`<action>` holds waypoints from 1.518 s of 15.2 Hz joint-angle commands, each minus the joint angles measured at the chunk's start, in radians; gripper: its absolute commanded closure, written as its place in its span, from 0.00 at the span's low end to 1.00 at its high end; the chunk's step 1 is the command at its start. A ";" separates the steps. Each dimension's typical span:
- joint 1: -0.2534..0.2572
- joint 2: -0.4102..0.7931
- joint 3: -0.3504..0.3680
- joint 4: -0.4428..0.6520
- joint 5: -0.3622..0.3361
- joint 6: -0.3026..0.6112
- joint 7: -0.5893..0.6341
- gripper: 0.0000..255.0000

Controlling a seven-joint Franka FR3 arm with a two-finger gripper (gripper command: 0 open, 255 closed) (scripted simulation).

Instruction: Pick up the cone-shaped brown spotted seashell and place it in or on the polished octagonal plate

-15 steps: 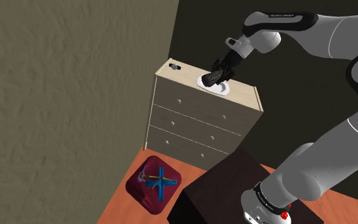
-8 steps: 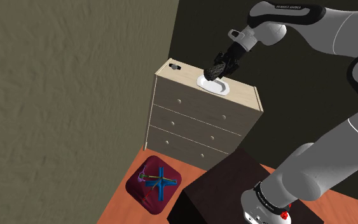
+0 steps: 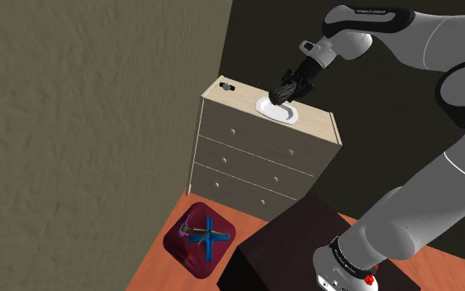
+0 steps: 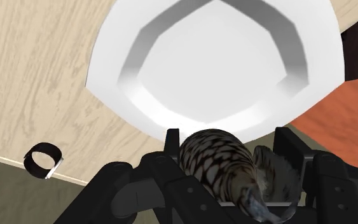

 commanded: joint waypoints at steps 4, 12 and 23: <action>0.000 0.008 0.000 -0.057 0.009 0.057 -0.031 1.00; 0.002 0.019 0.000 -0.101 0.019 0.104 -0.058 1.00; -0.005 0.017 -0.006 -0.073 0.013 0.073 -0.054 0.00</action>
